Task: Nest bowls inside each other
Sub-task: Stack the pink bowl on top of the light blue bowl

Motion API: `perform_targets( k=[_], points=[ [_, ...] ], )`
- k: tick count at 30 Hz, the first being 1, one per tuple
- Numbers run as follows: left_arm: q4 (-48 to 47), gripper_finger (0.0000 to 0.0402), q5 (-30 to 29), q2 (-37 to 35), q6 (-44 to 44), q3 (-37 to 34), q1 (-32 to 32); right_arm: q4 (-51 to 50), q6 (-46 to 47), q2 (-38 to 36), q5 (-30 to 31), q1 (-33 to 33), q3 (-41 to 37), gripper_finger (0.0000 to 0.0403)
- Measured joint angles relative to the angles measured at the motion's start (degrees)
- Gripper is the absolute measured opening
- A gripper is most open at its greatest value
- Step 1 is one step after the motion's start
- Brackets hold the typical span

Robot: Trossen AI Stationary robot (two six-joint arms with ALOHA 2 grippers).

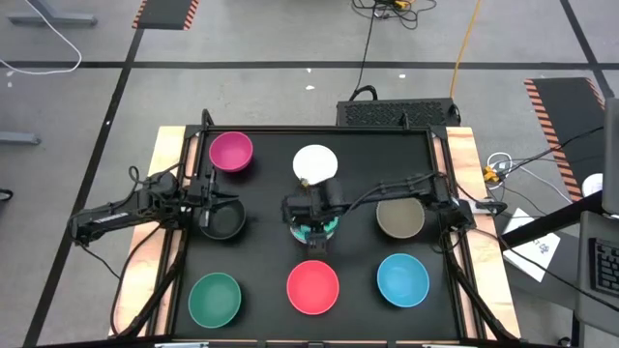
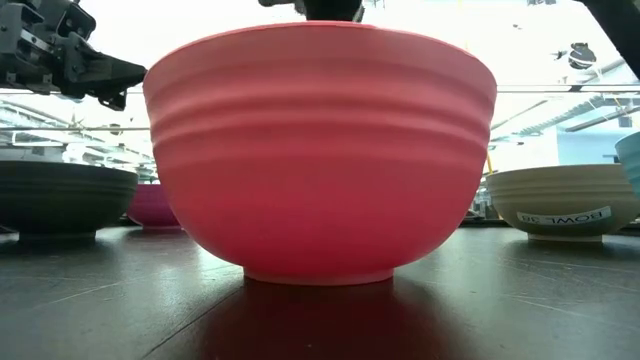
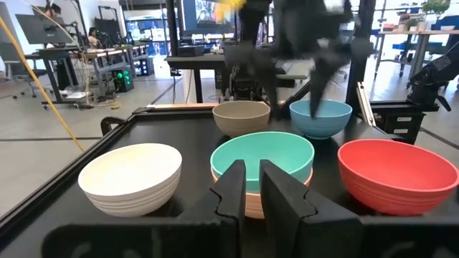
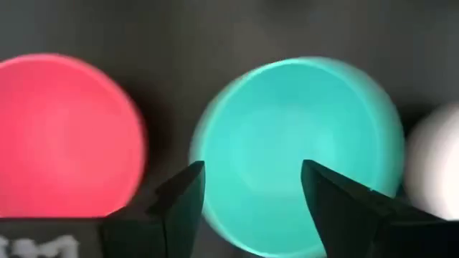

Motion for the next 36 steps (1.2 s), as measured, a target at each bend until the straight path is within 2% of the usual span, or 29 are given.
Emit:
perform_targets(
  k=[4, 9, 13, 17, 22, 25, 30, 33, 36],
  points=[
    [0.0, 0.0047, -1.6, 0.0, -1.3, 0.0, 0.0, 0.8, -3.7, -5.6, 8.7, -1.7, 0.1, 0.0230],
    [1.5, 0.0047, -8.2, 0.0, -3.1, 0.1, 0.0, 9.8, -8.3, -15.0, 10.0, -2.7, -2.6, 0.0229],
    [1.9, 0.0047, -14.2, 0.5, -2.7, 3.2, 0.8, 18.3, -10.7, -22.3, 10.1, -2.7, -11.3, 0.0229],
    [0.7, 0.0047, -17.1, 3.7, -1.3, 8.9, 2.8, 30.8, -13.2, -29.3, 9.8, -2.7, -25.7, 0.0228],
    [1.1, 0.0047, -15.4, 10.6, -0.5, 17.7, 4.8, 43.5, -14.7, -37.2, 5.5, -3.1, -41.1, 0.0228],
    [0.7, 0.0047, -13.5, 15.3, -0.1, 21.7, 4.9, 48.8, -15.0, -42.5, 5.1, -3.1, -48.3, 0.0228],
    [-1.4, 0.0047, -9.8, 21.4, 3.1, 25.8, 4.9, 64.9, -14.2, -54.5, -1.7, -1.8, -65.4, 0.0228],
    [-1.3, 0.0047, -4.8, 22.5, 4.1, 26.6, 4.9, 76.1, -12.2, -61.9, -1.8, -0.6, -77.6, 0.0228],
    [-0.5, 0.0047, -0.8, 22.8, 5.0, 26.8, 4.9, 81.6, -11.1, -66.5, 1.5, -0.5, -86.5, 0.0228]
  ],
)
